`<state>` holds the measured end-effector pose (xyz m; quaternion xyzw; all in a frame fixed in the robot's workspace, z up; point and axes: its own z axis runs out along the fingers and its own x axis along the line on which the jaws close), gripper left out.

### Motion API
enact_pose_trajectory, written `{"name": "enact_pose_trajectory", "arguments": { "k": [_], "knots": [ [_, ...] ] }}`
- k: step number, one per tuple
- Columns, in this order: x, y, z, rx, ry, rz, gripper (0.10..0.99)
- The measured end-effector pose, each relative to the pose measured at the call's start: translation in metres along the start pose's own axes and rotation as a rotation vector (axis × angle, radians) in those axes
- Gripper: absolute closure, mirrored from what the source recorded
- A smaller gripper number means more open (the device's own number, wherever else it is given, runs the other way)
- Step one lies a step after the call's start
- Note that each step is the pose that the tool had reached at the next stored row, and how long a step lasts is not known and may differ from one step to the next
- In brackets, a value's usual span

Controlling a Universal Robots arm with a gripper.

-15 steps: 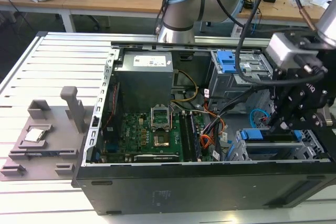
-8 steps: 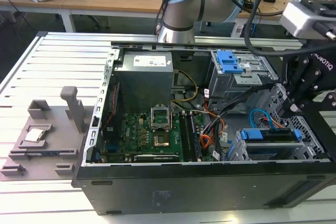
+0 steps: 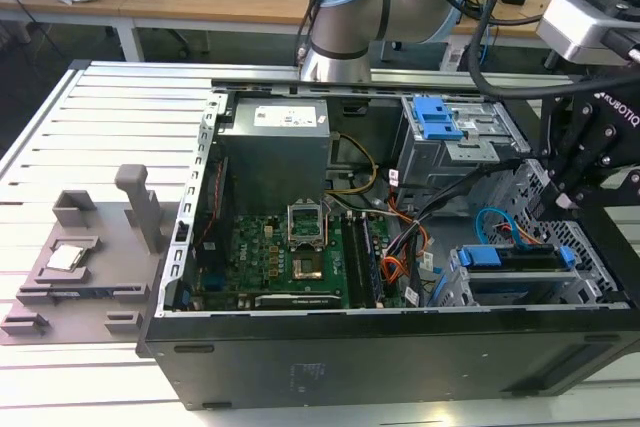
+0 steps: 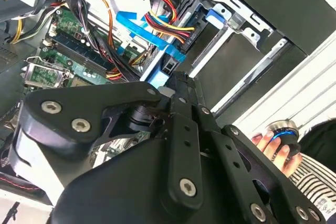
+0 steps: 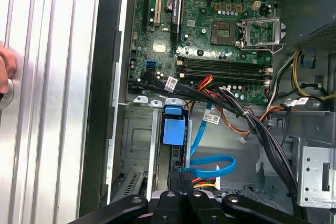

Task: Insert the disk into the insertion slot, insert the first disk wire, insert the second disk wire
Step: 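Insert the second disk wire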

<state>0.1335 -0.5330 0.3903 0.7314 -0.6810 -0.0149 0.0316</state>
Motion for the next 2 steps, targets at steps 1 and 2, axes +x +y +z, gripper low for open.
{"name": "enact_pose_trajectory", "arguments": {
  "k": [1, 2],
  "knots": [
    [0.0000, 0.0000, 0.0000, 0.000, 0.0001, 0.000, 0.980],
    [0.0000, 0.0000, -0.0001, 0.000, 0.0000, 0.000, 0.980]
  ]
}}
